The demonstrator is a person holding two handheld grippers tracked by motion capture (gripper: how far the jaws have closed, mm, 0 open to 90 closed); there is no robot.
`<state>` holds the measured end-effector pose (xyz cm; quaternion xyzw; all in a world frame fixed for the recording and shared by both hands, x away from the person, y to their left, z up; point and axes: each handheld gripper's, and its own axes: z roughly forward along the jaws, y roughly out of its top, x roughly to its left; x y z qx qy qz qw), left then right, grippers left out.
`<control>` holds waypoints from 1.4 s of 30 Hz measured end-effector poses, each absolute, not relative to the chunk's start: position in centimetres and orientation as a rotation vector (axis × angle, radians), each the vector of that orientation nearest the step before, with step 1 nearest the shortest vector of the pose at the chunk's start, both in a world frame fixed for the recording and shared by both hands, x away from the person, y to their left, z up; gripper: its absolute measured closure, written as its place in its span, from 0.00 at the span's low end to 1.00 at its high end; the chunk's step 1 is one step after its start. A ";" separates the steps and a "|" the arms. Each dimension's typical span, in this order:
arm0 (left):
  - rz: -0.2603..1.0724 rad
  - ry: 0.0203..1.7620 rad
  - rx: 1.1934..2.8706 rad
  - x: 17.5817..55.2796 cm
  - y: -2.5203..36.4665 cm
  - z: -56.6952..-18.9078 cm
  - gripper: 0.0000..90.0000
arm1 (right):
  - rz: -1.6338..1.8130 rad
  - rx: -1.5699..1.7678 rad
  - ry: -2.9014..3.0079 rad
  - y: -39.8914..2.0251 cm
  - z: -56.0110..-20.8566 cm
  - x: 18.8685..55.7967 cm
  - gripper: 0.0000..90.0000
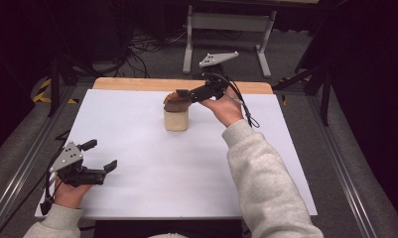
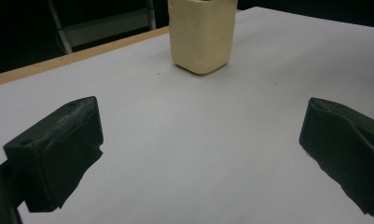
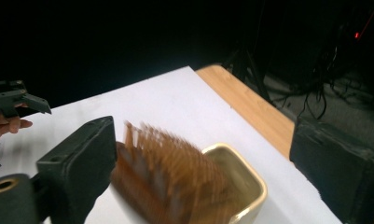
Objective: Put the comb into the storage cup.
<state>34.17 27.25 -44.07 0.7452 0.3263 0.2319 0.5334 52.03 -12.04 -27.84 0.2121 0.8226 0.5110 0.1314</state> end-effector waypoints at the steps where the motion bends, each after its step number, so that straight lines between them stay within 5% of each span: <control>1: 0.552 0.778 1.772 34.2 27.3 -44.1 0.01 | 1.492 0.611 2.384 -12.1 -27.7 51.9 0.07; 23: 0.539 0.776 1.775 34.2 27.2 -44.1 0.00 | 1.549 0.531 2.264 -16.5 -25.3 48.1 0.01; 42: 0.516 0.777 1.750 34.2 27.4 -44.0 0.00 | 1.532 0.588 2.183 -24.3 -27.8 41.5 0.01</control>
